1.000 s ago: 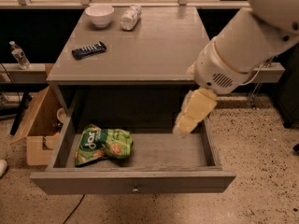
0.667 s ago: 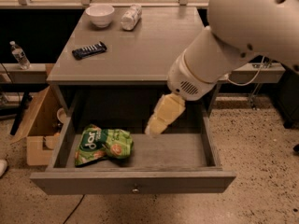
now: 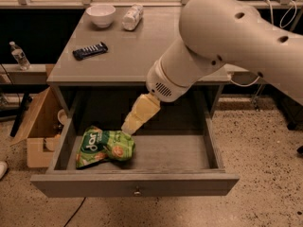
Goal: Pick green rice chip bag from top drawer and place on counter
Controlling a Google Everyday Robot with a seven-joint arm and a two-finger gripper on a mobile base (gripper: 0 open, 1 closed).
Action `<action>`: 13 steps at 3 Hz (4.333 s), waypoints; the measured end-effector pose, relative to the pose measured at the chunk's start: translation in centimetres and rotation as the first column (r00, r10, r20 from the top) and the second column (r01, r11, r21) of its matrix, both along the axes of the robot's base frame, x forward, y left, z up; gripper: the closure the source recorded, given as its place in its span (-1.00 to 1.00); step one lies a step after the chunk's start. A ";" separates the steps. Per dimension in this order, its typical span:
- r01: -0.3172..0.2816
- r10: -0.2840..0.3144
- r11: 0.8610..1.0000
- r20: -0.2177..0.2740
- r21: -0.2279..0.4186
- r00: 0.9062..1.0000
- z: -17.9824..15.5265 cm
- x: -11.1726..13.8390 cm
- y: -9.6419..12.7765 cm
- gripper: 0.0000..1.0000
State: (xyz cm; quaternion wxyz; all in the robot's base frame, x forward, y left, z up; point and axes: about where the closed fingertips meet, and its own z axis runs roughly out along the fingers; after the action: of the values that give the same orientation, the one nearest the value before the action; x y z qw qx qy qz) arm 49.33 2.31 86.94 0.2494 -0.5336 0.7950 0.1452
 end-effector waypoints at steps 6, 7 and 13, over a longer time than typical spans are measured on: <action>-0.075 0.054 0.973 -0.102 -0.219 0.993 -22.6 5.9 9.6 -0.49; -0.075 0.051 0.973 -0.114 -0.218 0.992 -24.0 5.8 9.9 0.01; 0.232 -0.216 0.960 0.110 -0.155 0.970 -2.8 7.2 -14.0 1.00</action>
Offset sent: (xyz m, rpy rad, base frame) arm 0.0207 0.0343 -0.1530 -0.1344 0.0859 -0.0401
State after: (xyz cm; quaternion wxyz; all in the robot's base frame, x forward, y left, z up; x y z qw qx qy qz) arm 56.55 -11.69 84.11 0.2553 -0.4653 0.8472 0.0242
